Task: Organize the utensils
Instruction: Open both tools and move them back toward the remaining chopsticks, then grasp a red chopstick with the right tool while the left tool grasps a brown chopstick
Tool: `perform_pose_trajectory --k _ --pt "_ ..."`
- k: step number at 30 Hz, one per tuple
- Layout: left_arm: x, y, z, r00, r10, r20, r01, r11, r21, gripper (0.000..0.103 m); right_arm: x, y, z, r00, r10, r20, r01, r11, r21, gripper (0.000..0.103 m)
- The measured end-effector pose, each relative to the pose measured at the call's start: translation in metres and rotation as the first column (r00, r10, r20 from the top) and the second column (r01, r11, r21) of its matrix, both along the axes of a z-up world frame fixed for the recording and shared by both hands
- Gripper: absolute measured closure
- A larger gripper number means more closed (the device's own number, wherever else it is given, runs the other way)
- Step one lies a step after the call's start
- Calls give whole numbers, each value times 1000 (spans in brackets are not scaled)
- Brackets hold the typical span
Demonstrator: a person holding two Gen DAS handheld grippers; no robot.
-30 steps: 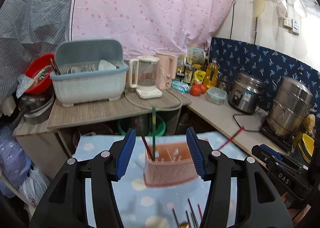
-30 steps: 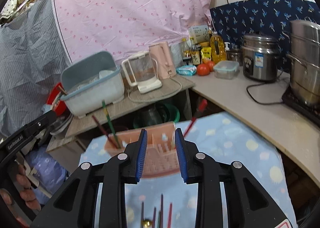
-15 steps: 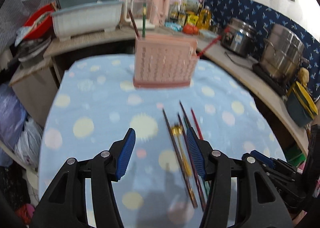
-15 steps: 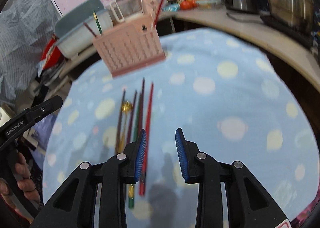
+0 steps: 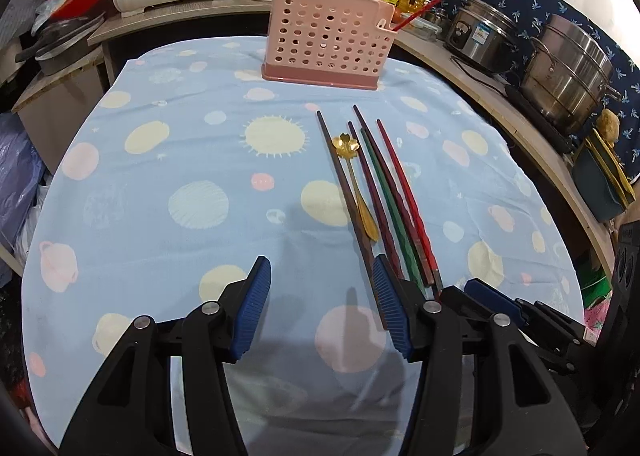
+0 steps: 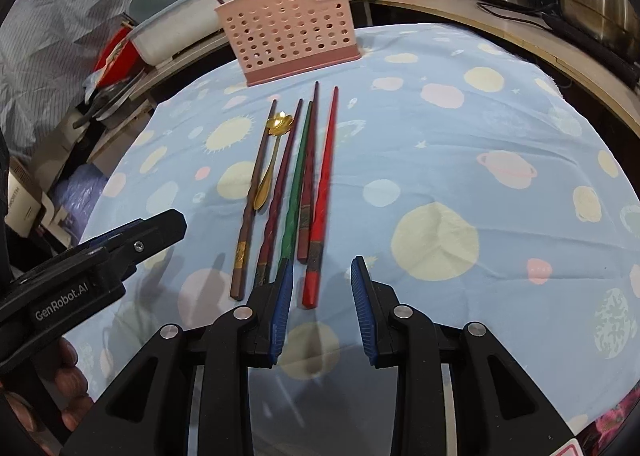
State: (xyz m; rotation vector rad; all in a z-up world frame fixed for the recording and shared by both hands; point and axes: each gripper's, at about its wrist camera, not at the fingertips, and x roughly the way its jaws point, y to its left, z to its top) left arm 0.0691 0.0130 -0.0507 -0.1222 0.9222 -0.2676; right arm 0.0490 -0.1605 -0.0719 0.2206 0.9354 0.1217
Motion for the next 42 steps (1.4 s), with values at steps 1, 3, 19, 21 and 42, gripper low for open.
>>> perform_pose_trajectory --k 1,3,19,21,42 --pt "-1 0 -1 1000 -1 -3 1 1000 3 53 0 2 -2 1000 3 -1 -3 1000 -7 73" --pt "-3 -1 -4 1000 -3 -9 3 1000 4 53 1 3 -4 1000 3 1 -3 1000 -22 73" --pt "-8 -20 -12 999 -46 -19 47 999 17 53 3 -7 -12 999 -25 35 27 998 -59 96" --pt "-7 -24 -14 998 -55 -24 55 998 17 53 3 -11 -12 999 -36 31 37 998 -41 96" --pt "3 -43 -27 999 -51 -7 51 994 95 64 -2 -22 -13 997 -69 17 69 998 1 96"
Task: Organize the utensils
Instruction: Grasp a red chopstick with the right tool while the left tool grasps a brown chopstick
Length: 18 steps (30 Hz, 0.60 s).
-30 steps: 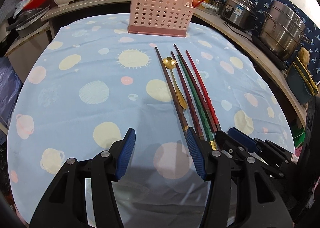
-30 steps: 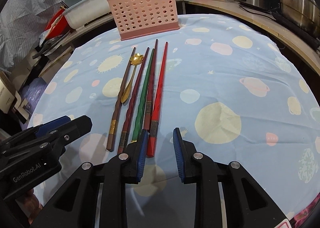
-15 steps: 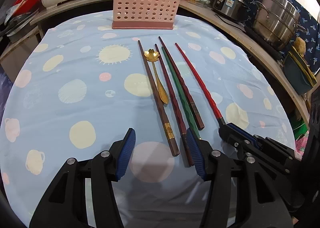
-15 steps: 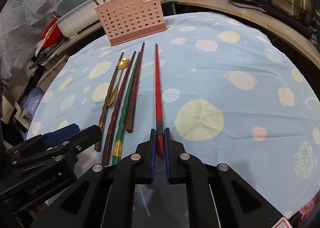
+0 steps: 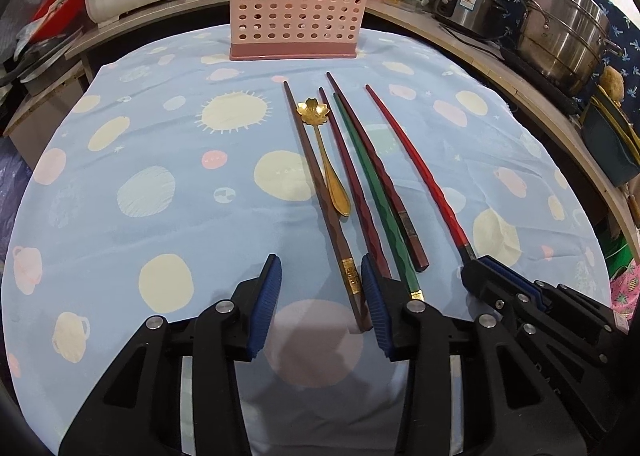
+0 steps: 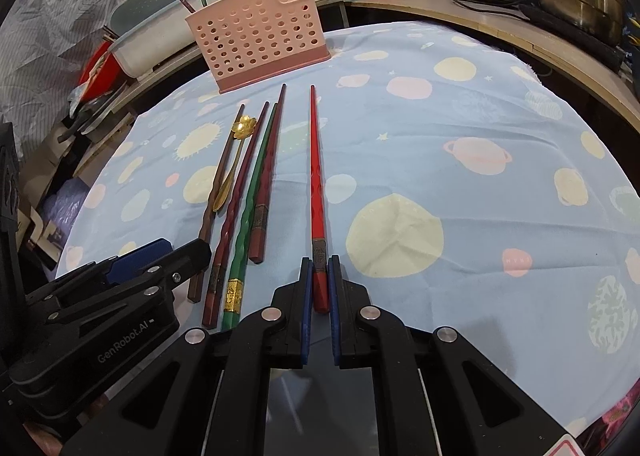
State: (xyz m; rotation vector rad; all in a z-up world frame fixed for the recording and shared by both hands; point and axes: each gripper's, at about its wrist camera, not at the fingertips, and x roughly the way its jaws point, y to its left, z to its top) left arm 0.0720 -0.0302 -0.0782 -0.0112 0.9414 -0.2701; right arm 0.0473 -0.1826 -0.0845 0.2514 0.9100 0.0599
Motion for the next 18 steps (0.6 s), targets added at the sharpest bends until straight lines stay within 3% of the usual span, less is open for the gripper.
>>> perform_pose_trajectory --k 4,6,11,18 --pt "-2 -5 -2 1000 -2 25 1 999 44 64 0 1 0 1000 0 0 0 1000 -5 96" --pt "-6 -6 -3 999 -8 42 5 998 70 72 -1 1 0 1000 0 -1 0 1000 -6 96" --pt "-9 3 -2 999 -11 41 9 999 48 95 -1 1 0 1000 1 -1 -1 1000 -5 96" --pt "-18 12 2 999 -24 26 24 1000 8 96 -10 0 0 1000 -1 2 1 1000 1 96"
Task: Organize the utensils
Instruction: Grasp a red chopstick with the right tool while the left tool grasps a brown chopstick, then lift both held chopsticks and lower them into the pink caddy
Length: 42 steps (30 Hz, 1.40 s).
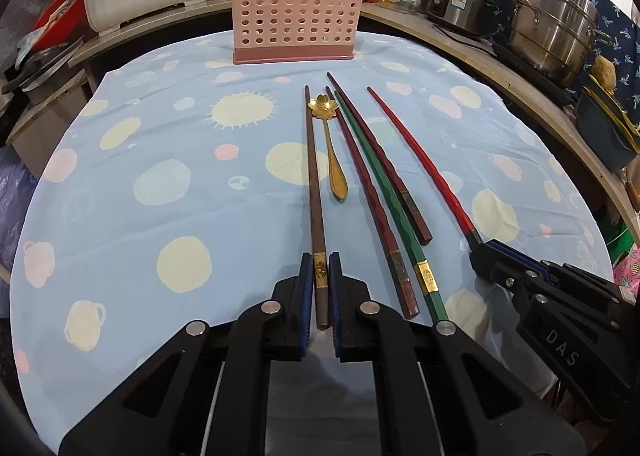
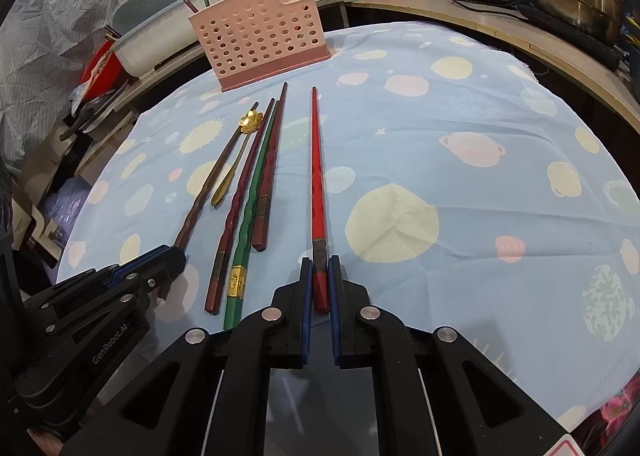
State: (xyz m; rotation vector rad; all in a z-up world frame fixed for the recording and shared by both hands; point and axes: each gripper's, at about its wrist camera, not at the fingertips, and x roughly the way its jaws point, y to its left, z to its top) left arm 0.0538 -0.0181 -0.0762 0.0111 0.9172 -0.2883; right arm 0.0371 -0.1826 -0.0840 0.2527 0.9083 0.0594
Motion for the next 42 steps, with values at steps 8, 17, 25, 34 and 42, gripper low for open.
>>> perform_pose_trajectory --k 8,17,25,34,42 --pt "-11 14 26 1000 8 26 -7 999 -47 96 -13 -8 16 999 -14 31 13 1000 26 96" --pt "-19 31 64 996 36 82 -28 995 -97 96 -24 -19 51 994 -34 103 28 998 55 96" --pt "-22 41 106 985 62 162 -41 990 -133 96 -31 -32 90 979 -62 194 48 996 75 96" --pt "-14 47 157 960 81 267 -38 986 -164 96 -25 -43 142 946 -74 314 53 996 76 96" --pt "-2 48 199 932 92 350 -28 982 -184 96 -17 -44 180 911 -66 407 42 997 68 96"
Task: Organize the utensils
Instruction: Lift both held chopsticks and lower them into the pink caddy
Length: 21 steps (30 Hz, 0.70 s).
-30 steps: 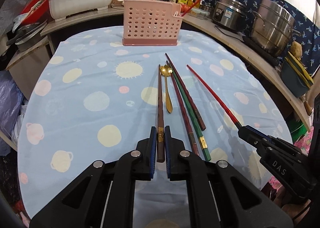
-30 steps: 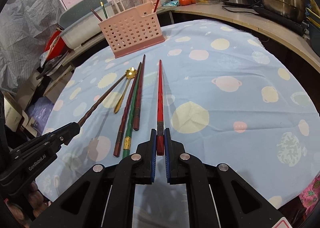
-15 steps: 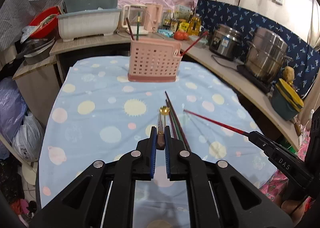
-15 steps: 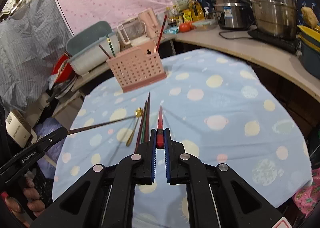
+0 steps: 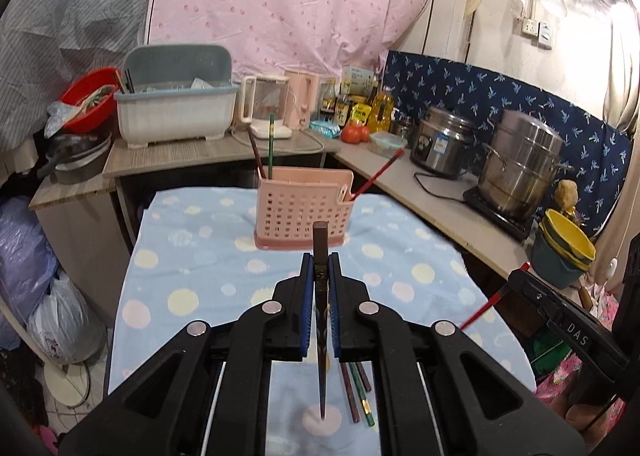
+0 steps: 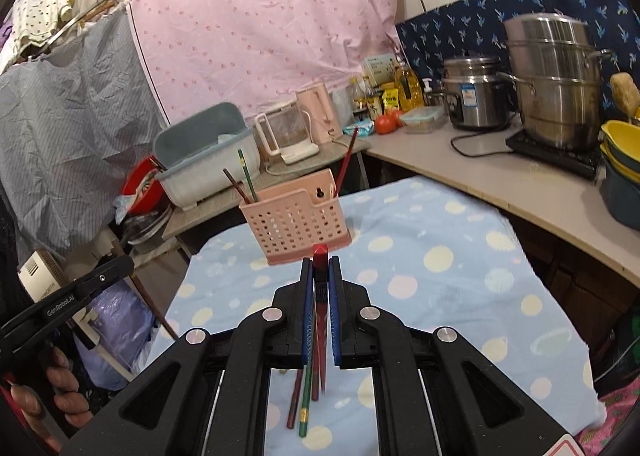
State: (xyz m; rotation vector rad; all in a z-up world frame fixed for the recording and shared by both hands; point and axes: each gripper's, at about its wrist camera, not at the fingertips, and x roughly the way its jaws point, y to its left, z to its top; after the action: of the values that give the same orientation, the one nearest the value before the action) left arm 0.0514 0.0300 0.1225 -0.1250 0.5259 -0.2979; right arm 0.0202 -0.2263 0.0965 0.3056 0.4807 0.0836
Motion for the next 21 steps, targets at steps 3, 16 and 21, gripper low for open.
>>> perform_pose_trajectory --k 3,16,21 --pt "6 -1 12 1000 1 29 -1 1000 2 96 5 1 8 1000 6 19 -6 1000 -10 96" --pt "59 0 52 995 15 102 -16 1000 6 96 70 -4 48 997 37 64 -38 999 21 96" --pt "87 -2 78 989 27 147 -28 1000 4 96 103 -3 71 995 26 101 -26 1000 3 96"
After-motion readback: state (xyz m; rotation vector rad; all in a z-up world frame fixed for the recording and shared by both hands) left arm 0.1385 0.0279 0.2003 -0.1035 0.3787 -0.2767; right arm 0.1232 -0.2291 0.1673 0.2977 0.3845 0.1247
